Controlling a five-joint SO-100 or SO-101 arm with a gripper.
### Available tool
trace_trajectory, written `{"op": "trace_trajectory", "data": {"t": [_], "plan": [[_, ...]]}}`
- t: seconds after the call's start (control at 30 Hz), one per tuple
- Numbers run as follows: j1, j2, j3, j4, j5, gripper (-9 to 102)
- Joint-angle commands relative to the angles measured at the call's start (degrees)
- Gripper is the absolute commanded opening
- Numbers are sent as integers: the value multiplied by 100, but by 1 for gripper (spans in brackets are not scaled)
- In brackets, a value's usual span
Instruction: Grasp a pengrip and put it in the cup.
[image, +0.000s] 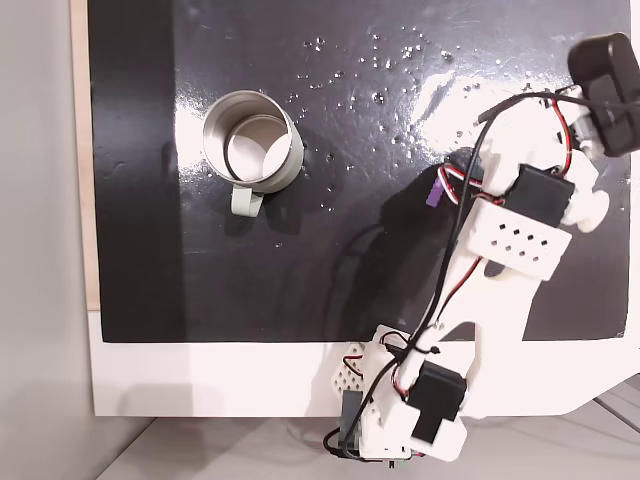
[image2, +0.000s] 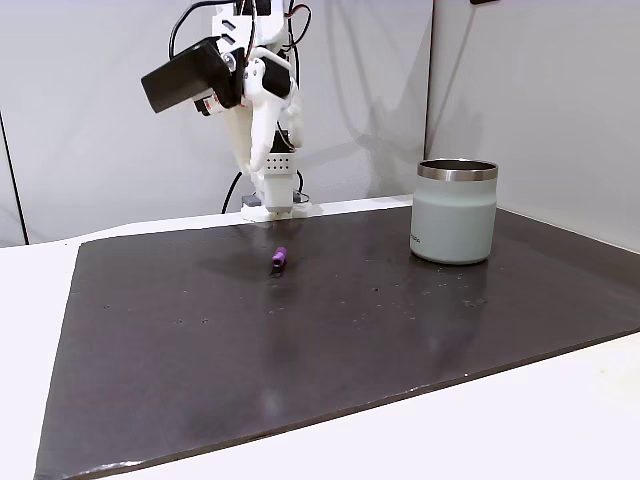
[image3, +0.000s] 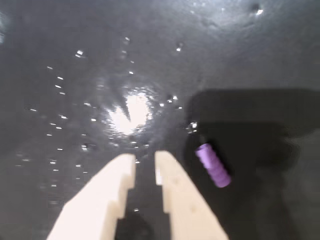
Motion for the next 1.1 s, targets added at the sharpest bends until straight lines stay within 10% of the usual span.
{"op": "trace_trajectory", "data": {"t": [0.0, 0.53, 1.07], "plan": [[44, -264, -422, 9, -510, 0], [44, -1837, -475, -88, -2312, 5], [-35, 483, 3032, -1441, -3410, 22]]}}
